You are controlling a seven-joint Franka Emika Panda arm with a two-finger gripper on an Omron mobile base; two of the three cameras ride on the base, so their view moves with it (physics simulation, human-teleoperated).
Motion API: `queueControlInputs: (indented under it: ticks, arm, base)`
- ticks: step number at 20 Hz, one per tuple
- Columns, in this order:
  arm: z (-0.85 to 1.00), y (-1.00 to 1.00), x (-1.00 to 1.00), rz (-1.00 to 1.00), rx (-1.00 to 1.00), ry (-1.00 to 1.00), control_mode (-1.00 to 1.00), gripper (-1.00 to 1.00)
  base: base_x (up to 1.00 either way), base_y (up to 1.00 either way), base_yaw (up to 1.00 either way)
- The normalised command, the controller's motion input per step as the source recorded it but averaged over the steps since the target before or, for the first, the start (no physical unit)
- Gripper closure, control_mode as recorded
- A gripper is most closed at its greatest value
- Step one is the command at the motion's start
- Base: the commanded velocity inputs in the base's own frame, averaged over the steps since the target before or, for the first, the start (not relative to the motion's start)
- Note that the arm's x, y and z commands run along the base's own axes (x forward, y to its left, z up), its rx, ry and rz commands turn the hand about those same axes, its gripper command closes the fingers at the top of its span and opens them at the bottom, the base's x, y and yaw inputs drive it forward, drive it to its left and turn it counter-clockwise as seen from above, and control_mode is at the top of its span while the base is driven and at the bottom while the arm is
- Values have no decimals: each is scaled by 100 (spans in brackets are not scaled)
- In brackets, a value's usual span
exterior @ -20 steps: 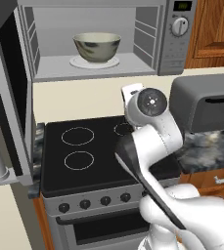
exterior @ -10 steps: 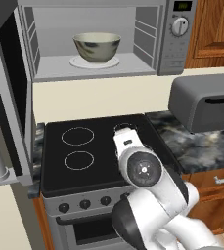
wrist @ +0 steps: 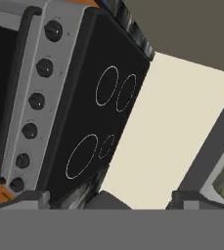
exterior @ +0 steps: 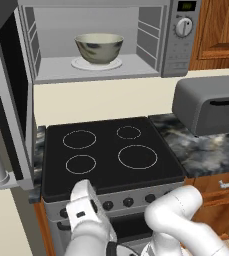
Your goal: Pick the carrot from the sink and place it in the bowl. Then pick the bowl and place it in the microwave. Then close the microwave door and press the start button.
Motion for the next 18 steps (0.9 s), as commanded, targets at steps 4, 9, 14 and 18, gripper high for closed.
queueControlInputs:
  ticks: [4, 9, 14, 18]
  arm:
    - [-19, 80, -1, 0, -16, -38, -100, -100]
    - [0, 98, 3, -6, -16, -29, -100, -100]
    - [0, 100, 12, -10, -18, -25, -100, -100]
    - [0, 100, 37, -18, -19, -21, -100, -100]
  base:
    - [0, 0, 0]
    - [0, 0, 0]
    - [0, 0, 0]
    - [0, 0, 0]
